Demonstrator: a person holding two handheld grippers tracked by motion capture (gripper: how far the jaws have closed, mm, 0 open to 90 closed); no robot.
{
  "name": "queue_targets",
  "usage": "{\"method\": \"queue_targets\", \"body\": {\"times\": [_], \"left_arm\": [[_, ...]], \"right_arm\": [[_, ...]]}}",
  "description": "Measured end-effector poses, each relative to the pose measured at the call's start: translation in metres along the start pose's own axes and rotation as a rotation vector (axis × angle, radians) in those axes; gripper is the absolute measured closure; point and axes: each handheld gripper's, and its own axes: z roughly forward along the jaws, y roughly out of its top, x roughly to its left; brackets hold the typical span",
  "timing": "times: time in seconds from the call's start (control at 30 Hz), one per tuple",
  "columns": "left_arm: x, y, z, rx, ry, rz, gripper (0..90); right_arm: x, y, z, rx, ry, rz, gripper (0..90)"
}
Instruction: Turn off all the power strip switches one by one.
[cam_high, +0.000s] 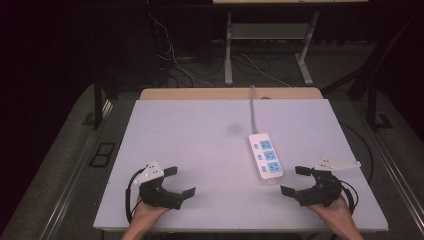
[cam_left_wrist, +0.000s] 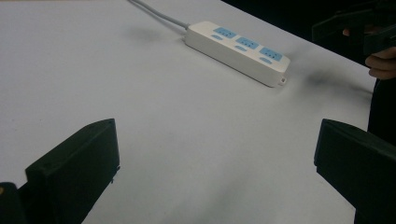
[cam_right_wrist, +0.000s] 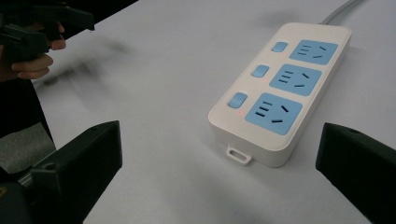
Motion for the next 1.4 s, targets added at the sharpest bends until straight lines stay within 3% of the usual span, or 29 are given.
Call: {"method": "queue_targets", "body": {"times": [0.63,0.97,1.4], "left_arm": [[0.003,0.000,0.000,0.005,-0.008,0.004,0.0],[0.003,-0.001,0.000,0.006,-0.011,-0.003,0.0],[0.004,-0.002,0.001,0.015,-0.007,-0.002,0.0]], "right_arm": [[0.000,0.000,-0.001,0.022,0.004,0.014,0.4],[0.003,0.008,-0.006,0.050,0.002,-0.013,0.4],[-0.007,0.024,0.001,0.130,0.019,-0.008,0.4]]}}
